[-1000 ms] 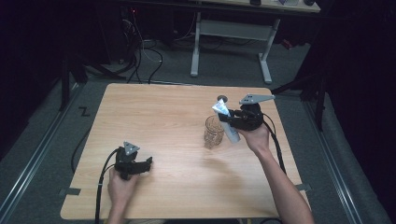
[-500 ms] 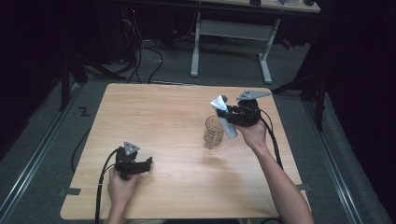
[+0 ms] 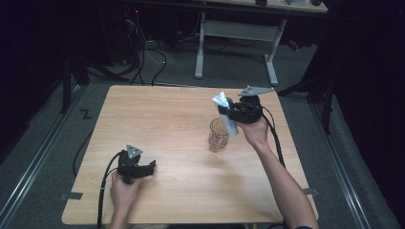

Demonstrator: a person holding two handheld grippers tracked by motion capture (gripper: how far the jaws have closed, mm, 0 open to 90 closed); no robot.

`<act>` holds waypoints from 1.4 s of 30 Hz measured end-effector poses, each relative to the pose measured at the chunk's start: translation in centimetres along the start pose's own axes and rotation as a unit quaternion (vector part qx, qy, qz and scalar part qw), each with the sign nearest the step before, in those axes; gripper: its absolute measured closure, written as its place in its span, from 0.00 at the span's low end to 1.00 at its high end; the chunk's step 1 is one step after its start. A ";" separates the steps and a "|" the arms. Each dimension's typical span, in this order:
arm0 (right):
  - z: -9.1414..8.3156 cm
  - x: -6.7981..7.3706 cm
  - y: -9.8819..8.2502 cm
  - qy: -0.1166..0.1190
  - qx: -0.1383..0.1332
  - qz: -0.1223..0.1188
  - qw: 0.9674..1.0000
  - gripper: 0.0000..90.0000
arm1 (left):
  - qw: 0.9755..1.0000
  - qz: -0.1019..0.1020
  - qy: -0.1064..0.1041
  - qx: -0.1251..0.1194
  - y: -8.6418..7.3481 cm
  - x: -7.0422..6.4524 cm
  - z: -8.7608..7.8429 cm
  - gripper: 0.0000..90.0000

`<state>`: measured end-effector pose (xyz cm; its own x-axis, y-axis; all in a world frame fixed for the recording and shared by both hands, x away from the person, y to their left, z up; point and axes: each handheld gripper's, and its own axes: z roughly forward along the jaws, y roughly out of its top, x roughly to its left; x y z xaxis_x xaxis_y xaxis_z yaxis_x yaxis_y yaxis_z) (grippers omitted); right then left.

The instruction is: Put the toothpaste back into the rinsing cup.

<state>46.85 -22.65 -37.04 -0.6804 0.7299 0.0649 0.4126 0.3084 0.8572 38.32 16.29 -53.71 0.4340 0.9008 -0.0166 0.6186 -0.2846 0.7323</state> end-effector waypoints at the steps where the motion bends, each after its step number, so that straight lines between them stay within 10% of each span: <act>1: 0.1 0.0 0.0 -0.001 0.001 0.000 1.000 0.74 | 1.000 0.000 0.000 0.000 0.0 0.0 0.0 0.20; 42: 3.7 -0.3 -0.6 -0.029 0.008 0.003 1.000 0.73 | 1.000 0.001 0.000 0.001 0.0 0.0 0.0 0.20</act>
<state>49.04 -20.81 -39.43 -0.6424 0.7654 0.0401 0.4267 0.3137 0.8482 38.32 16.31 -53.70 0.4356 0.9000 -0.0158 0.6188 -0.2866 0.7314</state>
